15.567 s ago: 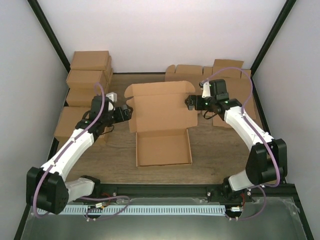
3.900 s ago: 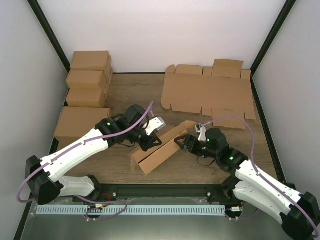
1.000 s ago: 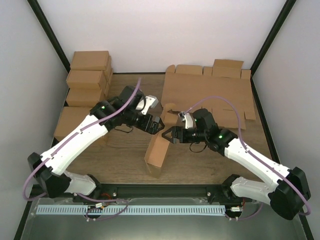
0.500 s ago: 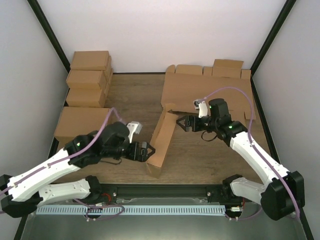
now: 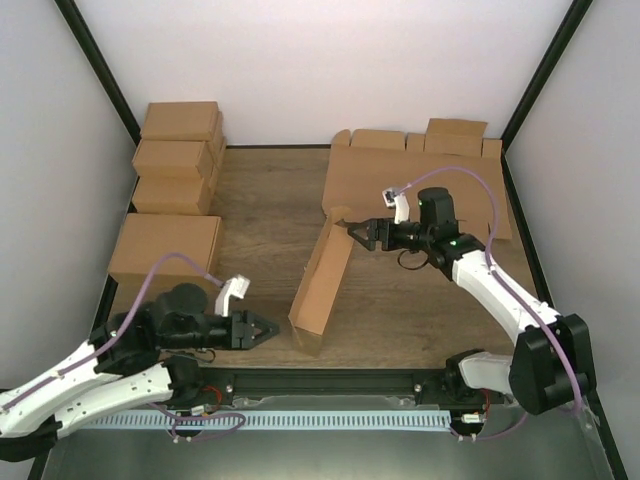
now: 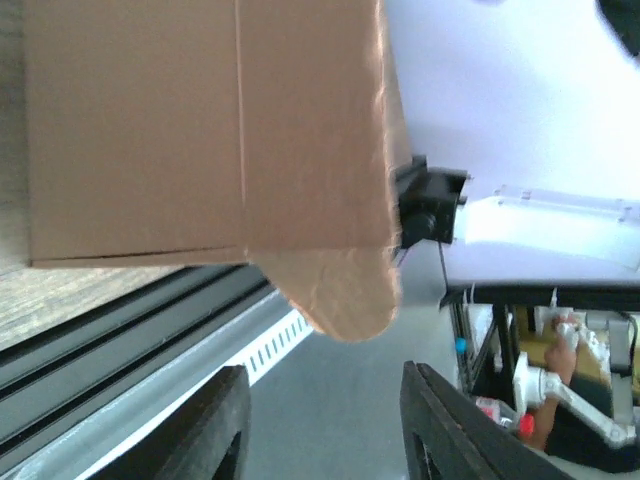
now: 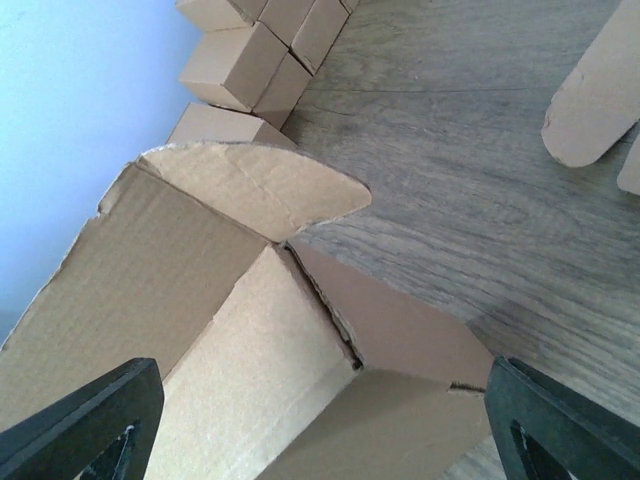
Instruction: Fold the paper box
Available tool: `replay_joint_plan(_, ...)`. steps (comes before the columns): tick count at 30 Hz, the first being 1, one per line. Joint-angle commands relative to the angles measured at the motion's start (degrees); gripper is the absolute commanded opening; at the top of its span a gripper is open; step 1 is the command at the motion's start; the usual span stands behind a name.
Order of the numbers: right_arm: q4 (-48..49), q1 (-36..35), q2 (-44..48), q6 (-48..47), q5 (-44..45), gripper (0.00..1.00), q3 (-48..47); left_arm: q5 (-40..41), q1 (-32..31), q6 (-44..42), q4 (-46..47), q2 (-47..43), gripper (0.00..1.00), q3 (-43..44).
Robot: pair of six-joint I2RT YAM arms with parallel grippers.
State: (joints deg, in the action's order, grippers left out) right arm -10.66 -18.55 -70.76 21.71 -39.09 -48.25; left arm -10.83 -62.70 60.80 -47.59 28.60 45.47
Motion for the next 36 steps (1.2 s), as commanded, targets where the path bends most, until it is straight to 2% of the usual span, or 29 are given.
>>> replay_joint_plan(1,4.43,0.73,-1.64,-1.42,-1.37,0.91,-0.70,-12.33,-0.39,-2.48,7.08,-1.40,0.34,-8.46)
replay_joint_plan(4,7.32,0.85,-2.07,-2.21,-1.90,0.90,0.15,-13.49,-0.36,-2.88,9.56,-5.13,0.11,-13.46)
replay_joint_plan(6,9.33,0.91,-2.38,-2.31,-3.25,0.89,0.71,-14.21,-0.38,-2.11,12.24,-7.06,0.04,-16.55)
replay_joint_plan(10,11.65,0.89,-3.84,-1.68,-4.40,0.88,0.80,-14.95,-0.35,-0.34,19.46,-8.31,0.04,-23.07)
replay_joint_plan(15,13.53,0.85,-5.81,-1.23,-5.49,0.87,0.76,-13.60,-0.40,0.90,26.28,-8.29,0.04,-27.24)
replay_joint_plan(24,13.54,0.81,-8.06,-4.22,-10.12,0.83,0.76,-9.11,-0.34,2.40,37.83,-2.33,0.04,-29.93)
replay_joint_plan(30,11.13,0.88,-7.23,-6.71,-11.42,0.80,1.26,-8.45,-0.08,1.55,40.49,5.44,0.04,-29.53)
replay_joint_plan(36,6.99,0.91,-4.92,-8.67,-9.16,0.77,1.11,-7.46,4.47,0.37,38.31,4.31,0.04,-29.56)
